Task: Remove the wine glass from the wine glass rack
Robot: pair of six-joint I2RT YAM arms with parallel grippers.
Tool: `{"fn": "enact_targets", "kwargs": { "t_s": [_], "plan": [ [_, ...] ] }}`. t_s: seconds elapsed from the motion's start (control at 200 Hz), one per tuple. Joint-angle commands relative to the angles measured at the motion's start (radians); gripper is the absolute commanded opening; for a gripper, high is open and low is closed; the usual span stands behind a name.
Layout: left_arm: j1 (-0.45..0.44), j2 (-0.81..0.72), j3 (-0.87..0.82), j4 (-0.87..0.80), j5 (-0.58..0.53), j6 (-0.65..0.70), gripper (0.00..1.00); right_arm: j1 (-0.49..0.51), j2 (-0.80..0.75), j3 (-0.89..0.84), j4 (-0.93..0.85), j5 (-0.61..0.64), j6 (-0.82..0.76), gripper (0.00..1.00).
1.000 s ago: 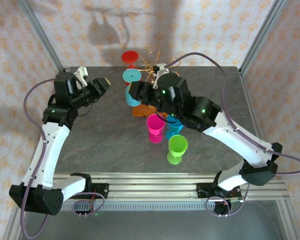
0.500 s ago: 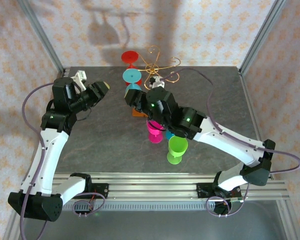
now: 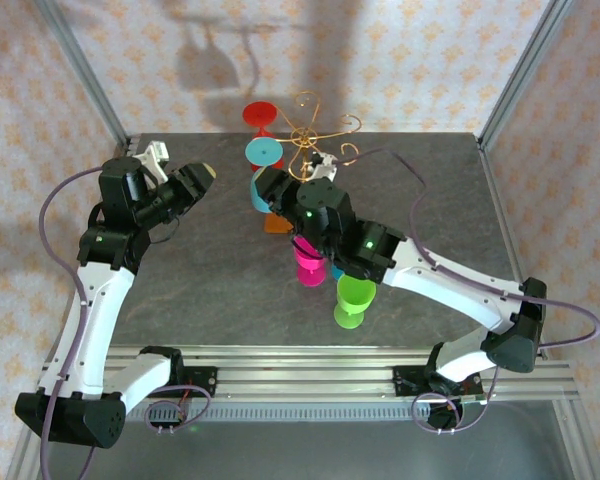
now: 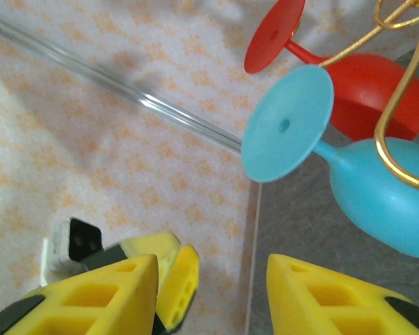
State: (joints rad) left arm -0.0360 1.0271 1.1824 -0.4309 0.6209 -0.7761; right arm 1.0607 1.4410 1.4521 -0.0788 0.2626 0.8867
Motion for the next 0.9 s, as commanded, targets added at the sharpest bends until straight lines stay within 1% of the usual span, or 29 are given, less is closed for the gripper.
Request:
{"fn": "enact_targets", "kwargs": {
  "t_s": [0.0,0.235,0.501,0.891],
  "plan": [
    [0.015,-0.01,-0.011,0.02,0.019,0.018,0.36,-0.021,0.016,-0.013,0.065,0.022,0.069,0.42],
    [0.022,-0.009,-0.02,0.024,0.028,0.018,0.36,-0.052,0.051,-0.001,0.079,-0.018,0.109,0.42],
    [0.034,-0.014,-0.035,0.026,0.034,0.017,0.36,-0.062,0.094,0.019,0.068,-0.031,0.151,0.46],
    [0.045,-0.016,-0.042,0.024,0.042,0.017,0.36,-0.081,0.099,-0.016,0.121,-0.005,0.177,0.43]
  ]
}}
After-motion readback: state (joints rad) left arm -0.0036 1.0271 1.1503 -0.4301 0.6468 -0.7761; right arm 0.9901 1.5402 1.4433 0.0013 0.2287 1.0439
